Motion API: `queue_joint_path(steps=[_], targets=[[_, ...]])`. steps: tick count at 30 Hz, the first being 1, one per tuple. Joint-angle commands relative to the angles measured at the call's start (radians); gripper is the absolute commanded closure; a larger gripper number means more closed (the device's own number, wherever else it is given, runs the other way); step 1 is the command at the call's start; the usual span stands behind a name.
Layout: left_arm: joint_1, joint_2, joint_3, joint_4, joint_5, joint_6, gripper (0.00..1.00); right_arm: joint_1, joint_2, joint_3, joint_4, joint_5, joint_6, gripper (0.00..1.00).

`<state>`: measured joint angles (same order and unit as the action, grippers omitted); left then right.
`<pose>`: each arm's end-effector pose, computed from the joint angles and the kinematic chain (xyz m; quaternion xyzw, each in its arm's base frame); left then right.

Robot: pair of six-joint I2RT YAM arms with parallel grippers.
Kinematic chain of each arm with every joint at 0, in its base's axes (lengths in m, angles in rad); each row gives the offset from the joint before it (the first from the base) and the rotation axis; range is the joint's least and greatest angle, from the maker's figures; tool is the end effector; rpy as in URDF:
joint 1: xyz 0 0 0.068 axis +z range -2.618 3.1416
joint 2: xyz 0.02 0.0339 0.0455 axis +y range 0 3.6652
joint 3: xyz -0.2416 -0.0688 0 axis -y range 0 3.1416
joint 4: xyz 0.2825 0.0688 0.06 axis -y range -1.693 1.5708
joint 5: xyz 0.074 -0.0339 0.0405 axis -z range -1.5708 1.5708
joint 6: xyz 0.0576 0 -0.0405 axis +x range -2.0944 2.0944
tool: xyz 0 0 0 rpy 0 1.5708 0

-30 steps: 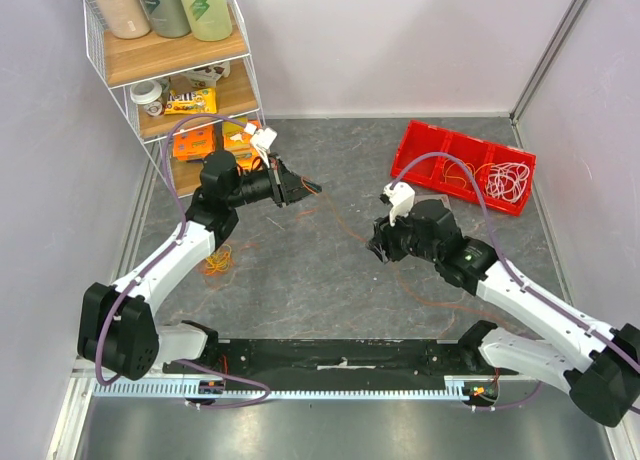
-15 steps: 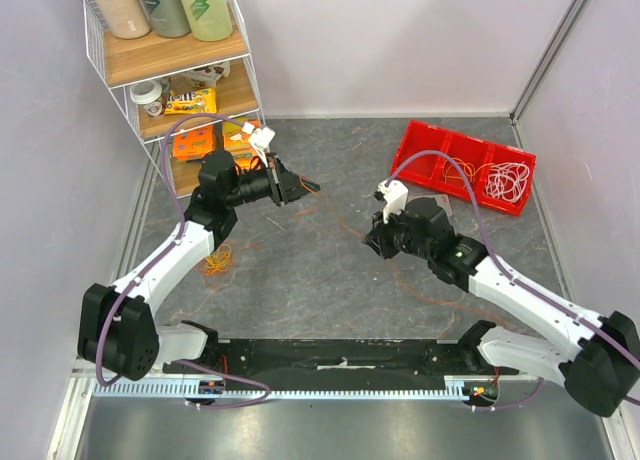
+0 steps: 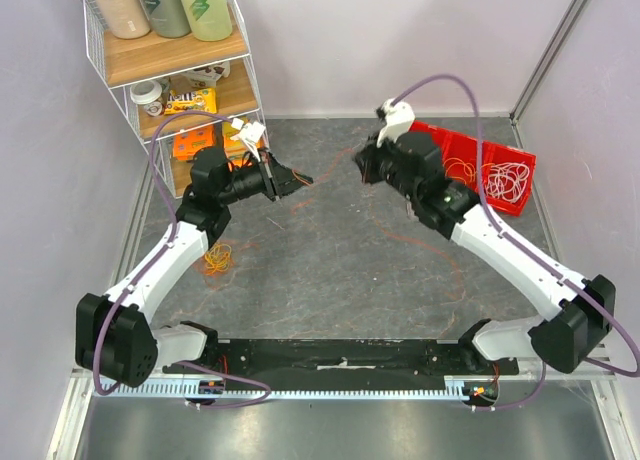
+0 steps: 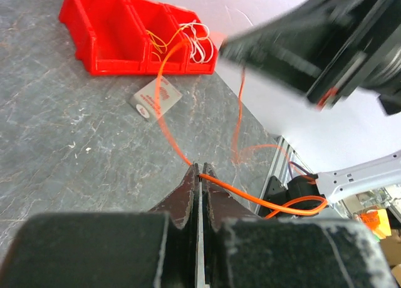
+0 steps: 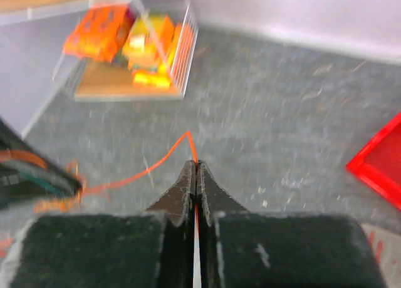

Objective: Untangle the cables

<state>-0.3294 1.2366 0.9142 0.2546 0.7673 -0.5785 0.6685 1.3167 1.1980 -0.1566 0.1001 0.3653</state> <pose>0.3115 -0.1488 0.3013 0.1694 0.7040 -0.5234 0.4490 0.2965 0.2268 0.3378 -0.0904 0.7919 0.2631 0.5436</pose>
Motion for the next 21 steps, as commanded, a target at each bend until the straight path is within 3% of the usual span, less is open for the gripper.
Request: queue_joint_path(steps=[1, 7, 14, 17, 21], targets=[[0.013, -0.011, 0.051, -0.057, -0.040, 0.025, 0.96, -0.070, 0.049, 0.162, 0.008, 0.104, 0.066, 1.00], [0.015, 0.003, 0.063, -0.075, -0.029, 0.014, 0.87, -0.152, 0.096, 0.265, 0.026, 0.018, 0.132, 1.00], [0.024, 0.014, 0.104, -0.216, -0.114, 0.049, 0.48, -0.158, 0.044, 0.201, 0.009, 0.053, 0.106, 1.00], [0.032, 0.018, 0.132, -0.308, -0.198, 0.074, 0.43, -0.162, 0.007, 0.164, 0.006, 0.055, 0.097, 1.00], [0.047, 0.027, 0.127, -0.302, -0.192, 0.057, 0.43, -0.175, -0.014, 0.170, -0.032, 0.076, 0.077, 1.00]])
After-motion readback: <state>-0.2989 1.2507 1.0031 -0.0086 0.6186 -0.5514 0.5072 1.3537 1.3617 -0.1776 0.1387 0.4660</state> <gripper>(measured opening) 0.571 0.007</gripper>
